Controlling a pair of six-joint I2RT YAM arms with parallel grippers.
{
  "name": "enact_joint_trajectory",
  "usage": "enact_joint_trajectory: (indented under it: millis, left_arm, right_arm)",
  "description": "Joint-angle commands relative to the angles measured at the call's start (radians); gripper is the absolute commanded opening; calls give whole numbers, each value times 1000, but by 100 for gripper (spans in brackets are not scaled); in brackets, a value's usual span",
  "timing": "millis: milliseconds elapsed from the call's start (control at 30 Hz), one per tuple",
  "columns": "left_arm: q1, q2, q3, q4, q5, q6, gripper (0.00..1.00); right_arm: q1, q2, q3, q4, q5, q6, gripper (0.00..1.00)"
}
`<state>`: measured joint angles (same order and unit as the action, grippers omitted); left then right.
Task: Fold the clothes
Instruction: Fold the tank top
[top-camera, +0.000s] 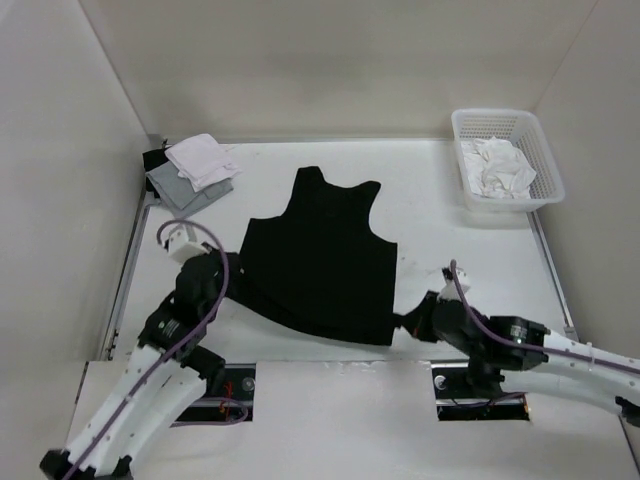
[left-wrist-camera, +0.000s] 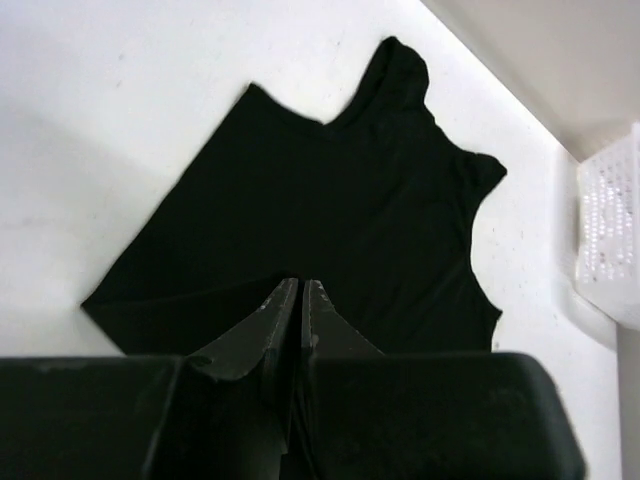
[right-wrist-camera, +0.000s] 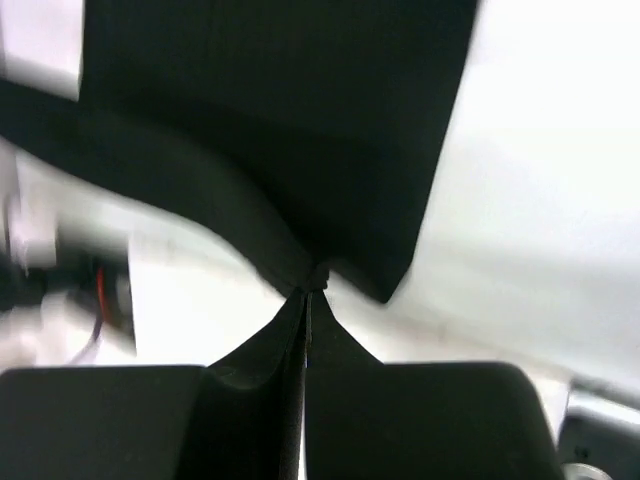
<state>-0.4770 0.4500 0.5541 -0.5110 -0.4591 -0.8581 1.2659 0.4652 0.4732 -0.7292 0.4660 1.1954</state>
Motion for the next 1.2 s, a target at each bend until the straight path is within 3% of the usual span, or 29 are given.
enact_joint_trajectory:
  millis: [0, 67, 167, 267, 600, 667, 733, 800, 867, 1000, 1033, 1067, 1133, 1167]
  left_arm:
    - [34, 220, 114, 343, -33, 56, 3]
    - [68, 375, 182, 460, -36, 70, 3]
    - [129, 594, 305, 583, -15, 79, 3]
    - [180, 803, 438, 646, 8, 90, 3]
    - [271, 1448, 964, 617, 108, 122, 6]
    - [278, 1551, 1056, 582, 112, 122, 13]
    - [286, 1605, 1107, 556, 134, 122, 28]
    - [294, 1577, 1068, 569, 135, 114, 43]
    - [292, 1470, 950, 623, 132, 125, 47]
    - [225, 1169, 548, 793, 85, 159, 48]
    - [200, 1105, 449, 816, 65, 157, 48]
    - [188, 1048, 358, 827, 41, 148, 48]
    - [174, 962, 224, 827, 10, 116, 48]
    - [174, 920, 157, 821, 8, 97, 48]
  right_arm:
    - [-229, 143, 160, 175, 91, -228, 0]
    - [-453, 232, 185, 363, -77, -377, 0]
    - [-743, 398, 241, 566, -341, -451, 0]
    - [-903, 576, 321, 704, -455, -471, 0]
    - [-1115, 1185, 741, 801, -576, -476, 0]
    - [-1126, 1306, 833, 795, -586, -468, 4]
    - [-1129, 1406, 915, 775, -584, -448, 17]
    - [-1124, 1432, 929, 777, -575, -438, 36]
    - [-1120, 1382, 875, 809, -558, -441, 50]
    - [-1054, 1197, 649, 881, -482, -444, 59]
    - [-1034, 1149, 578, 902, -468, -438, 57]
    - [-1012, 1103, 502, 922, -457, -435, 47]
    - [-954, 1022, 354, 965, -448, -412, 10]
    - [-937, 994, 302, 975, -446, -405, 2]
